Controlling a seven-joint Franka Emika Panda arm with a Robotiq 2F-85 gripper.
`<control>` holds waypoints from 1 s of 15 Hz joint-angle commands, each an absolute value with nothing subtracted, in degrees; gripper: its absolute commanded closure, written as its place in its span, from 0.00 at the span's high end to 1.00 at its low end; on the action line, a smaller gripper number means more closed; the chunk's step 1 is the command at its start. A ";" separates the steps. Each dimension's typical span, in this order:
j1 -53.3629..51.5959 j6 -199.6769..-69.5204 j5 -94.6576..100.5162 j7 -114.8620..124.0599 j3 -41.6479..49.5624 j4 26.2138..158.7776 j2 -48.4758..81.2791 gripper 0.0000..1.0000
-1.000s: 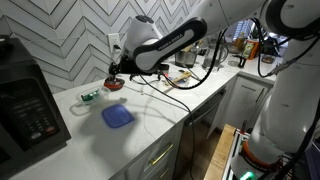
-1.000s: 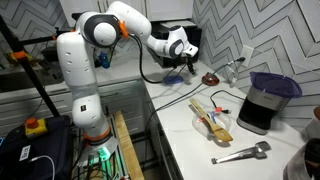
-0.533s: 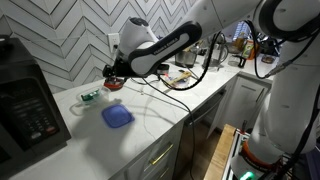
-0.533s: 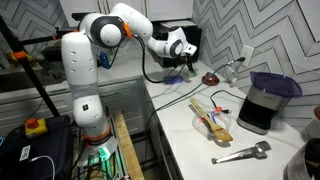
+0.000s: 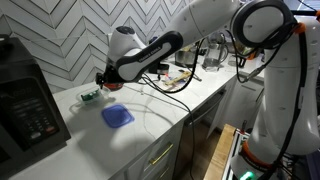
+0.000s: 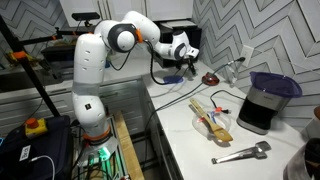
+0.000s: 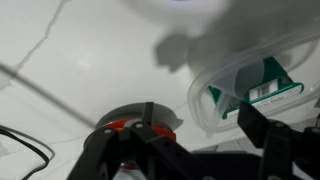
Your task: Put the clear container on top of the microwave
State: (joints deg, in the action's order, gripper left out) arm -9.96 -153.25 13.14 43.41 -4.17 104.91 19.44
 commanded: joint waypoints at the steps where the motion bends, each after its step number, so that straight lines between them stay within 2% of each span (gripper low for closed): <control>1: -11.65 -149.93 10.48 41.04 -2.30 101.17 22.74 0.53; 8: -11.06 -148.69 3.54 36.65 -2.85 100.16 23.36 0.01; 12: -10.26 -149.51 -2.36 35.00 -4.09 102.69 18.76 0.03; 15: -10.38 -150.72 -4.15 35.52 -3.14 106.80 10.07 0.03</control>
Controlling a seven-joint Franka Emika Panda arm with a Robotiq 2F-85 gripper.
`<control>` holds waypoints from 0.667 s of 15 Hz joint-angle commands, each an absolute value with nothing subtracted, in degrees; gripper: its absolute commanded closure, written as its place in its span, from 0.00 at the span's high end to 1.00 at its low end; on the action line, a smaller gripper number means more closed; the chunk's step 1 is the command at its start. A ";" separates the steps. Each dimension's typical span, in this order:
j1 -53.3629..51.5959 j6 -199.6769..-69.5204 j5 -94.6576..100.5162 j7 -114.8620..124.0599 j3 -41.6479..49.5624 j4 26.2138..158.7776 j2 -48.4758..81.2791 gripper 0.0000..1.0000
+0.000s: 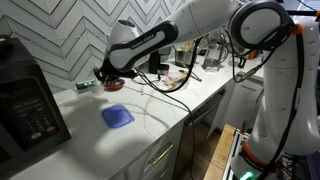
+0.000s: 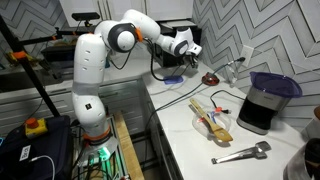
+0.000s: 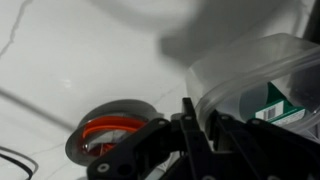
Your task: Put the clear container on top of the microwave
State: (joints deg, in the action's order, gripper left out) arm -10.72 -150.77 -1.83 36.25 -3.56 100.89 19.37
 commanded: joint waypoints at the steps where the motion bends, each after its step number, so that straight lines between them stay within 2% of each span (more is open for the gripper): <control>1: -10.36 -149.96 -3.79 36.30 -2.69 106.83 7.92 0.03; 6: -8.96 -143.04 -2.94 34.28 -3.82 106.55 -4.67 0.03; 10: -10.37 -143.83 -3.39 24.41 -7.95 105.12 -9.08 0.03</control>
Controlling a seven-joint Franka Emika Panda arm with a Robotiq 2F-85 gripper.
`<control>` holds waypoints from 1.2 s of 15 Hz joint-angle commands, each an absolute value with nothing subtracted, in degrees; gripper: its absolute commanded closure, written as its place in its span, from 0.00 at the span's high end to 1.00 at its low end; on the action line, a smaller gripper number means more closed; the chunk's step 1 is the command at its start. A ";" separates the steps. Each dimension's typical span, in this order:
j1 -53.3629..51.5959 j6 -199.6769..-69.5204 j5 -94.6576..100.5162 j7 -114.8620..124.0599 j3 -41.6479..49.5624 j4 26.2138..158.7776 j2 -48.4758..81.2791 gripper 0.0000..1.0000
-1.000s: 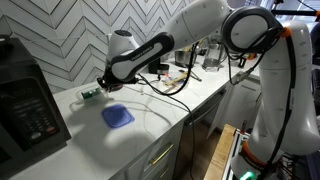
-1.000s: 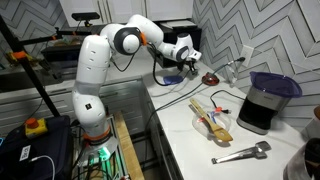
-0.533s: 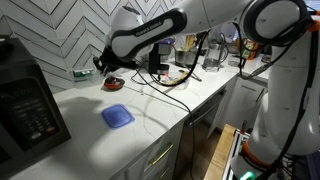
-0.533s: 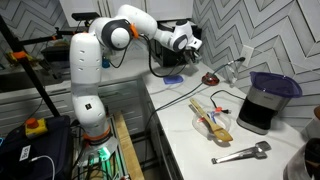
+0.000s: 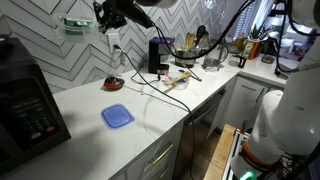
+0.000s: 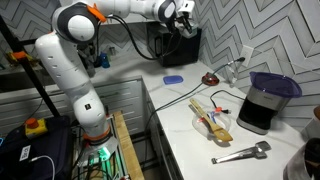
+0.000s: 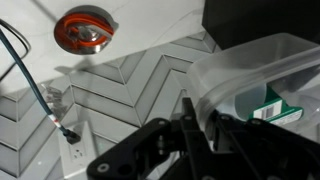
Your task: Put the clear container on top of the microwave
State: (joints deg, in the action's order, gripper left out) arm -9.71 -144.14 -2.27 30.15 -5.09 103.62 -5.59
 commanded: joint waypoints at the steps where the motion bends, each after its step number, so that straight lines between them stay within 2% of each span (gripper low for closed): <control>1: -10.93 -144.07 -4.02 22.12 -9.07 104.17 -9.02 0.03; 5: -14.15 -147.71 -15.39 7.96 -9.85 104.76 -8.31 0.03; 6: -12.41 -145.26 -9.87 14.88 -11.42 103.05 -8.11 0.13; 10: -12.99 -146.64 -13.47 9.88 -11.00 103.40 -7.49 0.13; 11: -12.99 -146.65 -13.49 9.86 -10.96 103.39 -7.49 0.03; 13: -12.78 -145.20 -11.88 13.46 -11.83 99.19 -5.05 0.03; 18: -12.90 -121.72 2.63 21.31 -14.02 82.64 1.58 0.03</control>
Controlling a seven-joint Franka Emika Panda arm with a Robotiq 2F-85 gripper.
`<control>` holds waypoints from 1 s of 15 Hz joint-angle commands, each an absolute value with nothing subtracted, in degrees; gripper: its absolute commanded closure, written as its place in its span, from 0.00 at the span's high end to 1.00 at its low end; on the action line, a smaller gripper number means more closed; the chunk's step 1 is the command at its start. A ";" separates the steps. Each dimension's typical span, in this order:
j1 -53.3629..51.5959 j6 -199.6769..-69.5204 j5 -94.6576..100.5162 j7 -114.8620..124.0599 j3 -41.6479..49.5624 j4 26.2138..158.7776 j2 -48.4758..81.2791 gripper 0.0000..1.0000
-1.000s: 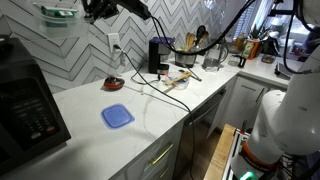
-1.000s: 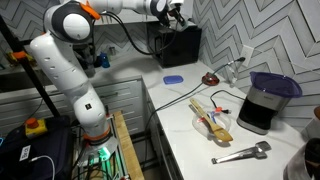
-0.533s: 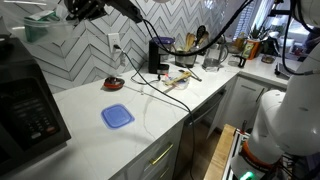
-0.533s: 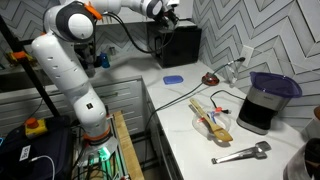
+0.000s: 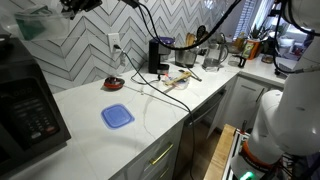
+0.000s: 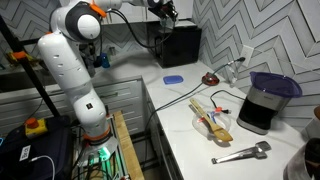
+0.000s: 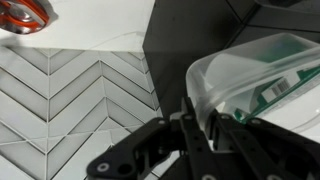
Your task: Put the clear container on top of the microwave
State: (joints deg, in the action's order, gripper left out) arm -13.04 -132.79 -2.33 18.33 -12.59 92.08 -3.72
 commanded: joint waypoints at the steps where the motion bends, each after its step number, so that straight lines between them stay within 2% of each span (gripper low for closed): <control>1: -13.23 -117.02 3.89 21.84 -14.26 78.98 3.66 0.03; 3: -14.24 -110.81 0.21 19.27 -14.59 72.35 6.72 0.03; 10: -19.07 -112.02 -7.39 21.63 -15.11 54.07 21.56 0.03; 11: -17.34 -114.53 -6.62 20.81 -15.16 60.14 17.13 0.13; 13: -18.54 -114.51 -6.62 20.88 -15.17 57.43 20.04 0.13; 14: -19.19 -113.45 -5.05 21.44 -14.63 57.29 20.03 0.03; 15: -19.82 -111.99 -2.58 21.73 -14.01 57.81 19.59 0.03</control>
State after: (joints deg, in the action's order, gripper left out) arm -18.88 -114.51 -6.18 20.90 -15.15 56.54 21.03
